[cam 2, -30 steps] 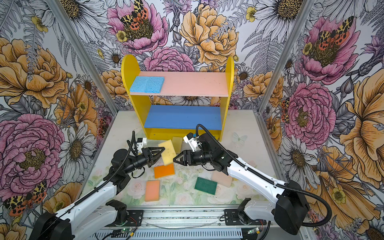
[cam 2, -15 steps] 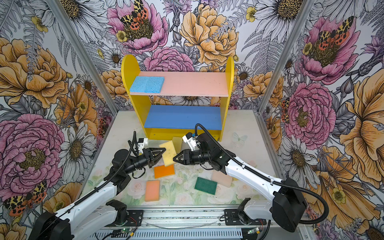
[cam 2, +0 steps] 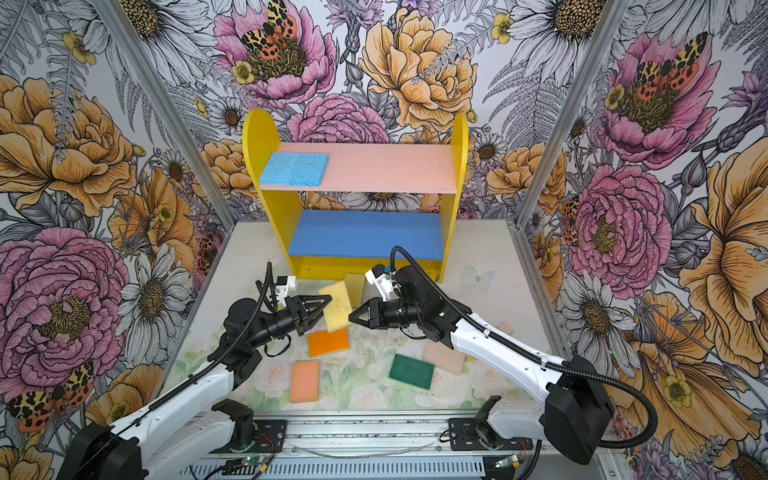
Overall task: Place and organize the cleaning sponges onto the shelf
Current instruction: 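Lift the yellow sponge upright with the right gripper while the left gripper hovers, then carry the yellow sponge to the pink shelf with the right gripper while the left withdraws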
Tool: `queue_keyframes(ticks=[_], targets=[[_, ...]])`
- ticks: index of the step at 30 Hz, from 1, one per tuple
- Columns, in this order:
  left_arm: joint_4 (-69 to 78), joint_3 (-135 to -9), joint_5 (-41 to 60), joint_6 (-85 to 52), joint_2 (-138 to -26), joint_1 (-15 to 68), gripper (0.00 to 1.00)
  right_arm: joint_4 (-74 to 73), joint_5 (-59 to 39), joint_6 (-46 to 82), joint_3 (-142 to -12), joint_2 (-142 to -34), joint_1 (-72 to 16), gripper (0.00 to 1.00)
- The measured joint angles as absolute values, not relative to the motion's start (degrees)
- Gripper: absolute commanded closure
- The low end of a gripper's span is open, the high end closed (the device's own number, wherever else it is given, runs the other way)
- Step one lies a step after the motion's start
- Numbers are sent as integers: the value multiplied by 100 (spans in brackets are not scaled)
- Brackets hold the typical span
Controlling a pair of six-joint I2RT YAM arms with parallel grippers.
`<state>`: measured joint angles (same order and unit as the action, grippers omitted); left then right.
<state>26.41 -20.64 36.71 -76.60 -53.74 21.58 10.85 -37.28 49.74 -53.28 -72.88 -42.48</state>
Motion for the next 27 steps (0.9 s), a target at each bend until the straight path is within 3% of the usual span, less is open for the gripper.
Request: queue_keyframes(ticks=[2,8,16,23,27], targets=[[2641,-2064,3671,-7644,-5369,2156,56,1083,-3730,4974,-5328,-7288,-4248,83],[2600,-2064,3675,-7651,-5175,2027,1,1083,-3730,4974,-5328,-7288,-4248,84],[2099,-2069,3629,-7555,-4268,1638,1,1085,-3675,5022,-5330,-7201,-4248,85],[-558,-2698,2596,-6361,-2357,1153,1,1328,-3524,5061,-5795,-6971,-4241,85],[-1415,-2952,2261,-5859,-1933,1103,1,1555,-3354,5070,-6539,-6947,-4215,85]])
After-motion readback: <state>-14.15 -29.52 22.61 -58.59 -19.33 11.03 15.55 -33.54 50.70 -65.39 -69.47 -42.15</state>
